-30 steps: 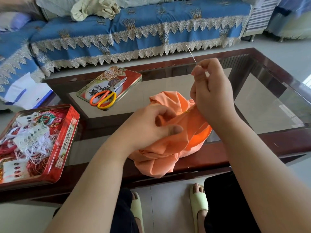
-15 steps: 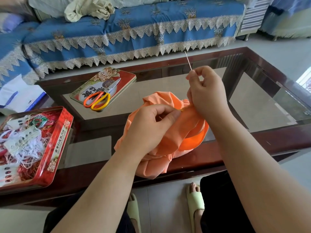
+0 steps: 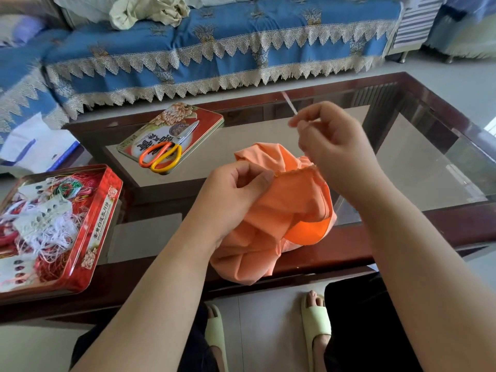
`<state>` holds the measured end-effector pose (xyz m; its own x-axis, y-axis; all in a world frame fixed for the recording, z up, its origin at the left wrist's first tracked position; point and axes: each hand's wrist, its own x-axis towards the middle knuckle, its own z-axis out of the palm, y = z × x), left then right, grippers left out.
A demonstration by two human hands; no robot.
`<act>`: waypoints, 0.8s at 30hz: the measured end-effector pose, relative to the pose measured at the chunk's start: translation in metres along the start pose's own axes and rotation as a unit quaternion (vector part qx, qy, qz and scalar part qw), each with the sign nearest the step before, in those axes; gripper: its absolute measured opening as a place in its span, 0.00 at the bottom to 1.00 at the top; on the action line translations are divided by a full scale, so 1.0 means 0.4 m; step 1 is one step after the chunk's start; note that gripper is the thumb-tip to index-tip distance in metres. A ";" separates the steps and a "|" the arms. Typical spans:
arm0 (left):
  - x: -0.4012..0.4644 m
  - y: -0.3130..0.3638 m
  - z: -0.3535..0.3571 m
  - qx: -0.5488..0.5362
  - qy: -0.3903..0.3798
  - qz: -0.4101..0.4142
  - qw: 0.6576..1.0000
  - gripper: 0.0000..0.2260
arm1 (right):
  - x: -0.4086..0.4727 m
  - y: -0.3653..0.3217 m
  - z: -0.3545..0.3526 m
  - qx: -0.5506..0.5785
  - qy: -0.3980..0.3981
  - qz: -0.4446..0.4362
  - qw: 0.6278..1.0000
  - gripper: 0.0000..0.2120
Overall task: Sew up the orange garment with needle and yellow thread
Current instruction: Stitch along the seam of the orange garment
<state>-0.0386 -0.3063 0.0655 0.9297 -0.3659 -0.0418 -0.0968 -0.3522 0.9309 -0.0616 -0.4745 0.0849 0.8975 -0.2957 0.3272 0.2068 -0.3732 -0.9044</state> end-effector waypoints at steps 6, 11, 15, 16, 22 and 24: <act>0.012 -0.017 -0.021 -0.014 0.058 -0.001 0.998 0.07 | -0.018 0.007 0.021 -0.102 -0.113 -0.017 0.988 0.05; 0.018 -0.022 -0.035 -0.031 0.087 -0.002 0.996 0.10 | -0.011 0.003 0.006 -0.067 -0.182 0.036 0.980 0.08; 0.017 -0.020 -0.036 -0.040 0.079 -0.007 0.996 0.09 | -0.008 0.002 -0.005 -0.039 -0.224 0.075 0.971 0.07; 0.016 -0.021 -0.037 -0.038 0.077 -0.008 0.996 0.08 | -0.007 0.004 -0.005 -0.050 -0.227 0.070 0.970 0.06; 0.016 -0.024 -0.042 -0.033 0.077 -0.009 0.996 0.08 | -0.002 0.004 -0.018 -0.044 -0.254 0.064 0.964 0.05; 0.019 -0.026 -0.044 -0.030 0.078 -0.008 0.996 0.08 | -0.001 0.005 -0.022 -0.048 -0.258 0.064 0.963 0.04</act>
<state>-0.0244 -0.2902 0.0617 0.9752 -0.2213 -0.0042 -0.0645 -0.3023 0.9510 -0.0651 -0.4829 0.0855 0.9924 0.1223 0.0126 0.0668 -0.4499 -0.8906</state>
